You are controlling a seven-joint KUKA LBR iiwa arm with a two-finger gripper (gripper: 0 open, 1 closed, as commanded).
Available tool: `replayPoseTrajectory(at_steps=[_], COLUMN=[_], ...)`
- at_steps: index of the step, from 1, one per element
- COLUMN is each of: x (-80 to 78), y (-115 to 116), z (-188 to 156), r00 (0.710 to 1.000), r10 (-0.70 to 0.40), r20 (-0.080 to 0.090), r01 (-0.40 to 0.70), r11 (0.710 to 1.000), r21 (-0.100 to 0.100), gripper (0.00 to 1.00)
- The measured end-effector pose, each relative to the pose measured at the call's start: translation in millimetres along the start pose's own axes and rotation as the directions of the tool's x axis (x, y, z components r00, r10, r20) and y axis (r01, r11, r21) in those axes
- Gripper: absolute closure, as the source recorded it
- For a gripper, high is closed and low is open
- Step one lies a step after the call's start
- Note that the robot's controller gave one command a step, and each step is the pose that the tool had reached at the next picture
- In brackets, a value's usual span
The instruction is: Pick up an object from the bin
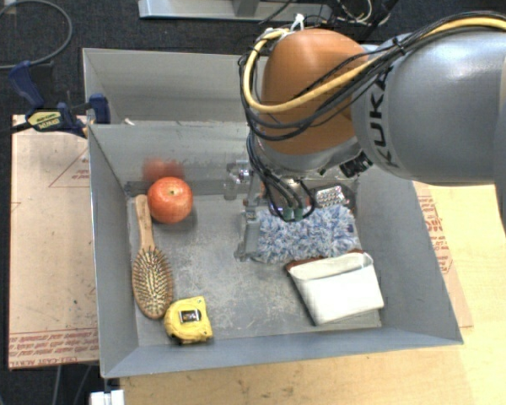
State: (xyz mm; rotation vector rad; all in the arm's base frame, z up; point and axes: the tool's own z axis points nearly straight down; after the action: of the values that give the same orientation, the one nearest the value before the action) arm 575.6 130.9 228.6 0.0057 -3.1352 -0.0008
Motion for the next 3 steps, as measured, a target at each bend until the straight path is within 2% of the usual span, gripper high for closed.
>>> replayPoseTrajectory(at_steps=[1,2,3], x=[-1.3,-0.7,-8.1], y=[-1,-6,-19], z=[-5,-30,-51], r00=[1.000,1.000,0.997], r10=[0.002,0.024,0.075], r20=[0.008,0.003,0.010], r01=[-0.002,-0.024,-0.075], r11=[1.000,1.000,0.997], r21=[-0.001,-0.001,-0.003], gripper=[0.00,0.00,0.00])
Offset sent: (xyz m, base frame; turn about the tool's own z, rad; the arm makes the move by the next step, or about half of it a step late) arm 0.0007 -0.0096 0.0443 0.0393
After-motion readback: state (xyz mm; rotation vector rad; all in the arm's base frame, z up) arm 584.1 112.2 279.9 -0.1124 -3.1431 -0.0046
